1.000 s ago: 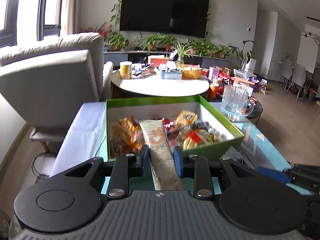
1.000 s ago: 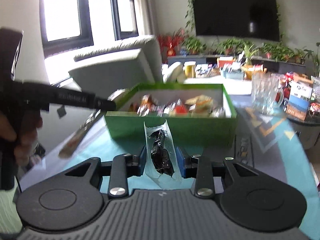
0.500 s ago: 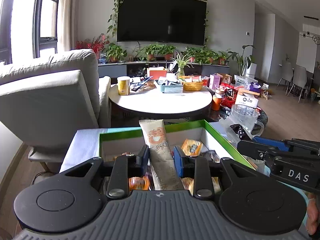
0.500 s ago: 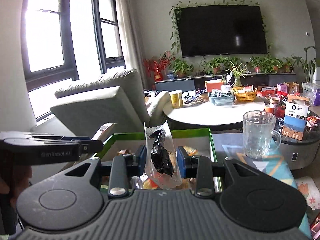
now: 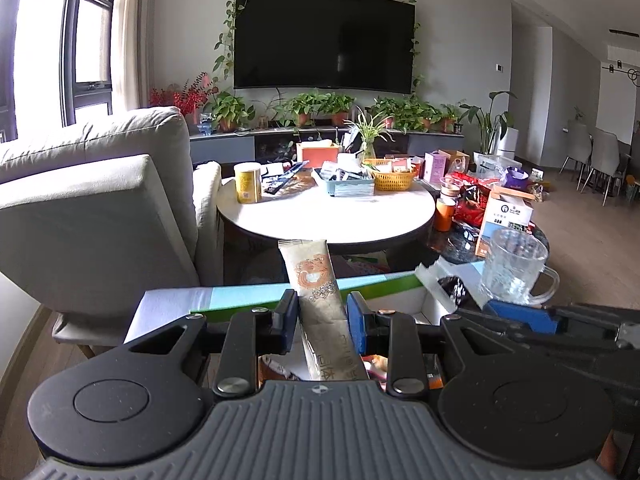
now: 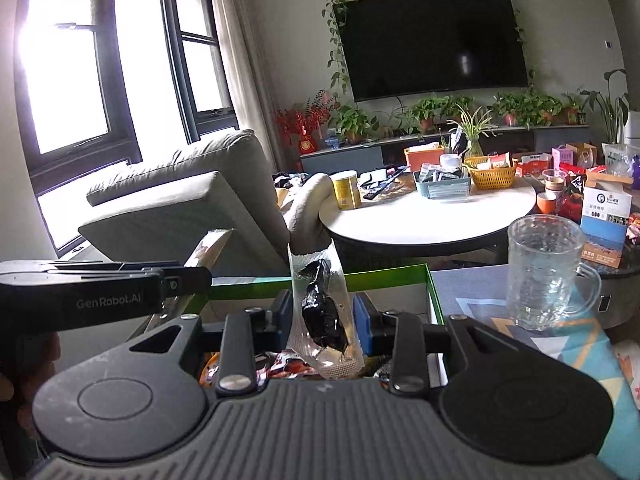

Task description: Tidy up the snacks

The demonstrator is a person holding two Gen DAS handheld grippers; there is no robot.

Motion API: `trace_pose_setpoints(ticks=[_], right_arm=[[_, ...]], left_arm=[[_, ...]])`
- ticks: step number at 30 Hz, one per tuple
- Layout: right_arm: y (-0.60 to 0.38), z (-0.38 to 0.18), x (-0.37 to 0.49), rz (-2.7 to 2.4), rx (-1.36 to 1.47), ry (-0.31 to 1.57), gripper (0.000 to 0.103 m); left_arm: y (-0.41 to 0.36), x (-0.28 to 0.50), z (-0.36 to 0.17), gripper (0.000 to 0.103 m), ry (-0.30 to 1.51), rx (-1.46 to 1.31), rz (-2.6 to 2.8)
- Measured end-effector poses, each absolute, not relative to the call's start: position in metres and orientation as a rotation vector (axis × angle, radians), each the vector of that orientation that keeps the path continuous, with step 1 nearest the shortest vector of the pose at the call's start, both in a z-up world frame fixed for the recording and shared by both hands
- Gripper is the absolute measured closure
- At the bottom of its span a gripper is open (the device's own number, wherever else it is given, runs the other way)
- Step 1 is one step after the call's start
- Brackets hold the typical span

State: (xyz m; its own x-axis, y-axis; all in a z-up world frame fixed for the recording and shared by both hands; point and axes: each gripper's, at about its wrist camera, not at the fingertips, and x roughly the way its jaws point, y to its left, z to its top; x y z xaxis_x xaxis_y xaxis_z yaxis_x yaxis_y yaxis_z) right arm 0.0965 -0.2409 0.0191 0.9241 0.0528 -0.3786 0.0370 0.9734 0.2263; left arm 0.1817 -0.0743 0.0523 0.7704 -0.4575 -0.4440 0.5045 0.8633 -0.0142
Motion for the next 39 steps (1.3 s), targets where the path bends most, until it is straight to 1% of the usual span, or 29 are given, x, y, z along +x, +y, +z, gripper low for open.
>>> trace_pose_setpoints(ticks=[4, 14, 17, 27, 31, 33, 35, 39], right_arm=[[-0.239, 0.014, 0.104, 0.006, 0.224, 0.412, 0.068], [-0.241, -0.001, 0.117, -0.008, 0.229, 0.471, 0.067], [-0.241, -0.002, 0.117, -0.014, 0.238, 0.486, 0.065], [-0.239, 0.005, 0.108, -0.005, 0.255, 0.489, 0.064], [-0.238, 0.009, 0.100, -0.002, 0.250, 0.485, 0.059], [-0.237, 0.011, 0.095, -0.003, 0.253, 0.484, 0.057], [-0.237, 0.013, 0.090, -0.005, 0.258, 0.481, 0.053], [-0.231, 0.017, 0.082, 0.005, 0.273, 0.488, 0.053]], left_arm=[[-0.080, 0.190, 0.045, 0.078, 0.464, 0.112, -0.522], [-0.084, 0.207, 0.016, 0.076, 0.567, 0.127, -0.499], [-0.083, 0.206, 0.018, 0.076, 0.561, 0.128, -0.485], [-0.078, 0.193, 0.033, 0.076, 0.521, 0.129, -0.491], [-0.074, 0.182, 0.036, 0.075, 0.515, 0.128, -0.486], [-0.071, 0.174, 0.038, 0.074, 0.510, 0.126, -0.482], [-0.068, 0.165, 0.040, 0.070, 0.498, 0.130, -0.480], [-0.062, 0.145, 0.043, 0.067, 0.474, 0.156, -0.465]])
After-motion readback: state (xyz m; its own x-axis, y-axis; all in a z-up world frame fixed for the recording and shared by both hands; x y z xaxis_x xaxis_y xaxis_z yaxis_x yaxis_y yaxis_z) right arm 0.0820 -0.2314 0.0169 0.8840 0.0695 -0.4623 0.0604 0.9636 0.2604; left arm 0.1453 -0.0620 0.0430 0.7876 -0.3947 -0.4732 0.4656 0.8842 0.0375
